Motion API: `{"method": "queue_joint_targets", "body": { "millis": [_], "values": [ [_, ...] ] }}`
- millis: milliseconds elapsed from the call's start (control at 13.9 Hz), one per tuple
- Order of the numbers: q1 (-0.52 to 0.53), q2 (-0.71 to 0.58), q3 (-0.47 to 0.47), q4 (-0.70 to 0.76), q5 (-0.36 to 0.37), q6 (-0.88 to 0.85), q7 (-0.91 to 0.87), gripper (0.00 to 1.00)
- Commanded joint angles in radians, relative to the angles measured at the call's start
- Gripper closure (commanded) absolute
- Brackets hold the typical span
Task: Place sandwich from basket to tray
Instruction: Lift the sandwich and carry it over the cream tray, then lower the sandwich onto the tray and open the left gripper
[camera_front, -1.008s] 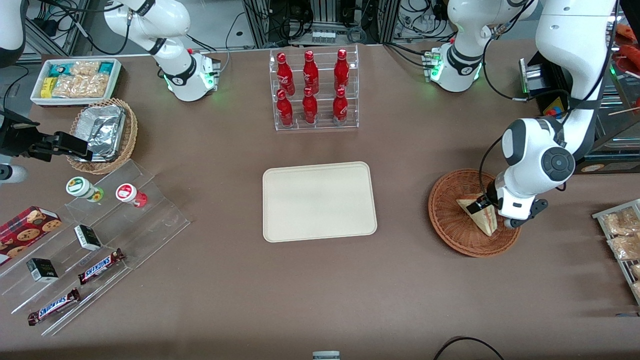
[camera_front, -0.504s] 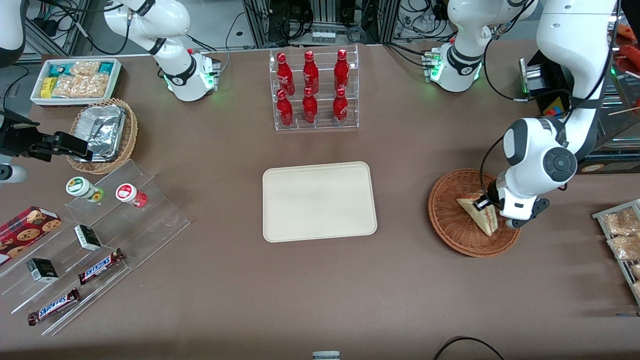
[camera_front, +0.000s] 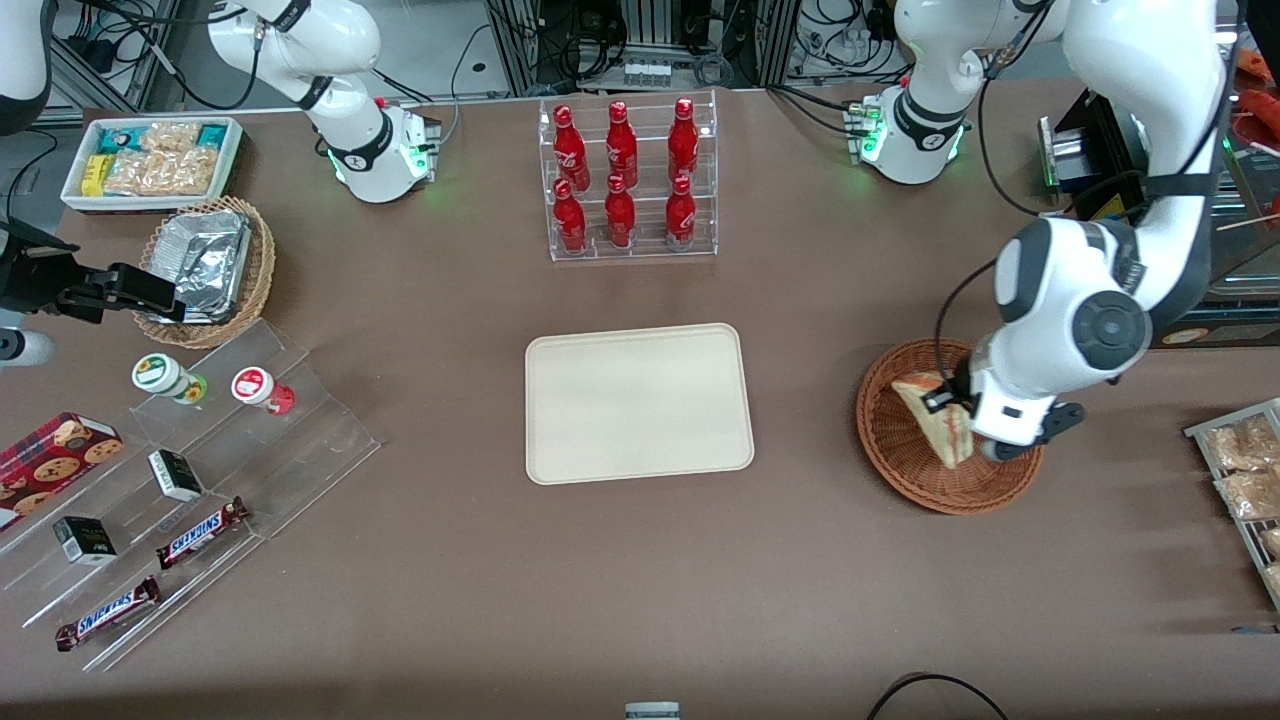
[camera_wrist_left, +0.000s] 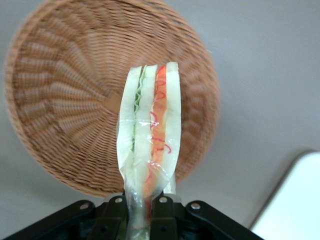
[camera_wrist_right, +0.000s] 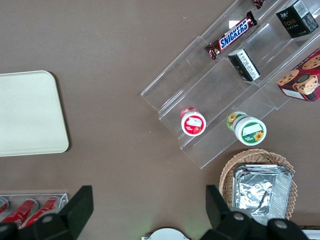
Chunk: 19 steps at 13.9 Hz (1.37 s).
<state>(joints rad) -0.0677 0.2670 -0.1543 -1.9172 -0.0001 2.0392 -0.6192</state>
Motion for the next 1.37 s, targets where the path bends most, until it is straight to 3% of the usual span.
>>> {"method": "queue_joint_targets", "body": {
  "millis": [0, 792, 1296],
  "values": [
    [-0.088, 0.011, 0.006, 0.023, 0.012, -0.013, -0.001, 1.00],
    [-0.461, 0.266, 0.006, 0.328, 0.014, -0.024, -0.163, 1.00],
    [-0.587, 0.466, 0.007, 0.562, 0.011, -0.025, -0.306, 1.00]
  ]
}}
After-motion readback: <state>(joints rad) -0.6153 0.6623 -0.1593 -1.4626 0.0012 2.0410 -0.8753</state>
